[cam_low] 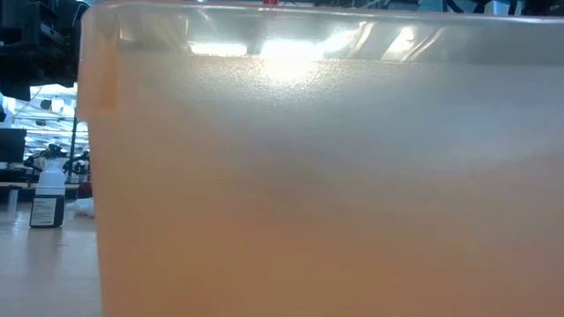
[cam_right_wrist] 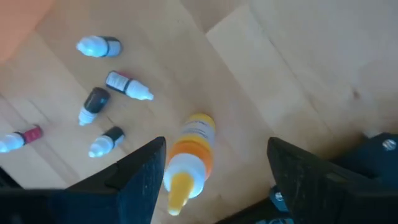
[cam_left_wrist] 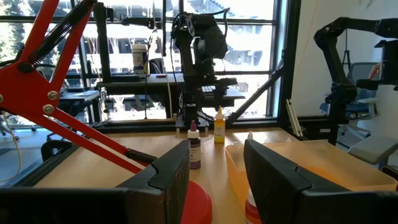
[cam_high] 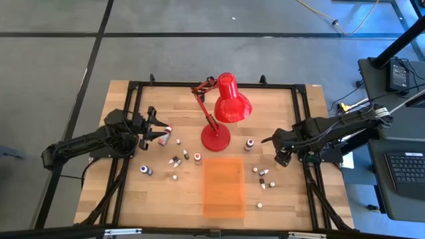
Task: Pick & Place food coloring
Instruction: Put the large yellow food coloring bottle into the orange bin
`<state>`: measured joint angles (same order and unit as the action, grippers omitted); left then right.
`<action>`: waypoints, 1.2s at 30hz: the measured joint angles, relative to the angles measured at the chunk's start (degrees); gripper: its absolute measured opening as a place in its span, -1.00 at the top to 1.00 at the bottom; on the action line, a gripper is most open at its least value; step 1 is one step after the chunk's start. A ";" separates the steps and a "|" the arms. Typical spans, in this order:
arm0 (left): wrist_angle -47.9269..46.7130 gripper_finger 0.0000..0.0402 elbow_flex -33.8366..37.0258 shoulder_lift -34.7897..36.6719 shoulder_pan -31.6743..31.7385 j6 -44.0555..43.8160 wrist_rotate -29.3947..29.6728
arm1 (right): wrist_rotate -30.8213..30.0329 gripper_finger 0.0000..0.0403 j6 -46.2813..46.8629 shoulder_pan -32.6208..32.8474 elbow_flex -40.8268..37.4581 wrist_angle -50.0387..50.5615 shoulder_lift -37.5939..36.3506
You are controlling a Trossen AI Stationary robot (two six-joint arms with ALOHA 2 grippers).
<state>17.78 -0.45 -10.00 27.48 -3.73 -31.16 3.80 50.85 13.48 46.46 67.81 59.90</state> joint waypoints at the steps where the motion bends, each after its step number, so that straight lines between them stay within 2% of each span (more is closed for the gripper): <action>1: 0.00 0.26 0.01 0.00 -0.02 0.00 0.00 | 0.30 -0.38 0.66 0.59 0.00 0.02 0.02; 11: 0.00 0.26 0.01 0.00 -0.01 -0.01 0.00 | -1.43 -0.37 10.12 8.74 0.00 -0.43 2.14; 14: 0.00 0.26 0.01 0.00 0.00 0.00 0.00 | -2.64 -0.37 10.42 10.53 0.01 -0.87 3.70; 25: -0.02 0.26 0.02 0.00 -0.02 0.00 0.00 | -2.22 -0.36 10.42 11.91 0.02 -0.83 10.14; 29: -0.02 0.26 0.01 0.00 0.00 0.00 0.00 | -2.20 -0.25 10.27 11.91 0.02 -0.78 10.51; 36: -0.02 0.26 0.00 0.00 -0.02 0.00 0.00 | -2.18 0.06 9.91 11.91 1.71 -0.02 10.49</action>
<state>17.76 -0.45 -10.00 27.47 -3.73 -31.16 1.63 60.76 25.39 48.17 67.79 70.39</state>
